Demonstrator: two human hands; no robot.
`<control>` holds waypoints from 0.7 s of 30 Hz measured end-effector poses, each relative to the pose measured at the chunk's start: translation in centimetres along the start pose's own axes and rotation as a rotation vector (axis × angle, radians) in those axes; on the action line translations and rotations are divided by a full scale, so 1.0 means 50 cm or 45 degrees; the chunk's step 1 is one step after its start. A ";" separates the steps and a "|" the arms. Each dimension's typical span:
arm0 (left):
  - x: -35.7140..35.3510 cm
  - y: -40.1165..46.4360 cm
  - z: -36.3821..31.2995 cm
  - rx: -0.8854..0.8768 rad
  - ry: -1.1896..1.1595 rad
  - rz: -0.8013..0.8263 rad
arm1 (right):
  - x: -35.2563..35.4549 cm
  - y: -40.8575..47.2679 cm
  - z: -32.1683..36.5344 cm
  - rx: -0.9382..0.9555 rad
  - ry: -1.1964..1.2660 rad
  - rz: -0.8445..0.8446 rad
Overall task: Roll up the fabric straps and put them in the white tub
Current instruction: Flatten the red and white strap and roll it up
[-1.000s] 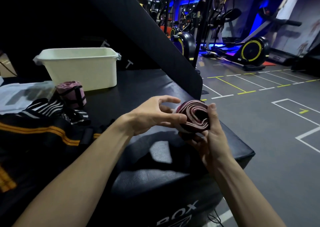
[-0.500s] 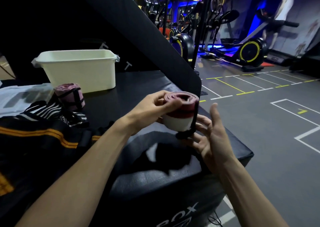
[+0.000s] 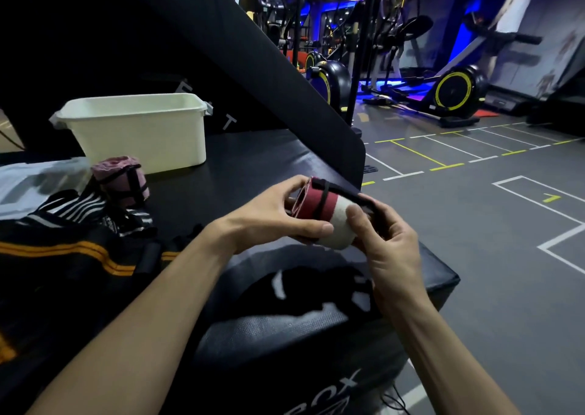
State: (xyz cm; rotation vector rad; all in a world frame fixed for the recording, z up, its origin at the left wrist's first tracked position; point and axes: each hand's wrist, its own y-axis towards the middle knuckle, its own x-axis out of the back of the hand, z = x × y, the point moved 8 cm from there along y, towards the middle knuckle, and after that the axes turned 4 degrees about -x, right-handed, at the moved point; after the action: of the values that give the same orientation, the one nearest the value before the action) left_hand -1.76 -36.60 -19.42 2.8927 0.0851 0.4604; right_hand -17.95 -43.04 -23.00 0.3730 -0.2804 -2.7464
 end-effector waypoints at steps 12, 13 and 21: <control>0.008 0.002 -0.001 -0.049 0.284 0.007 | -0.009 -0.009 0.021 0.111 -0.122 0.112; 0.003 0.002 -0.003 -0.064 0.329 0.023 | -0.011 -0.010 0.021 0.113 -0.143 0.127; 0.018 0.005 -0.020 -0.259 0.607 -0.174 | 0.002 -0.007 0.040 0.194 -0.147 0.078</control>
State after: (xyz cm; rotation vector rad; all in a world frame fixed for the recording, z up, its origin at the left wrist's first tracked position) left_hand -1.20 -36.57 -18.14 2.5029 0.2880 1.0538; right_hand -18.74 -42.49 -21.21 0.2402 -0.5244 -2.6980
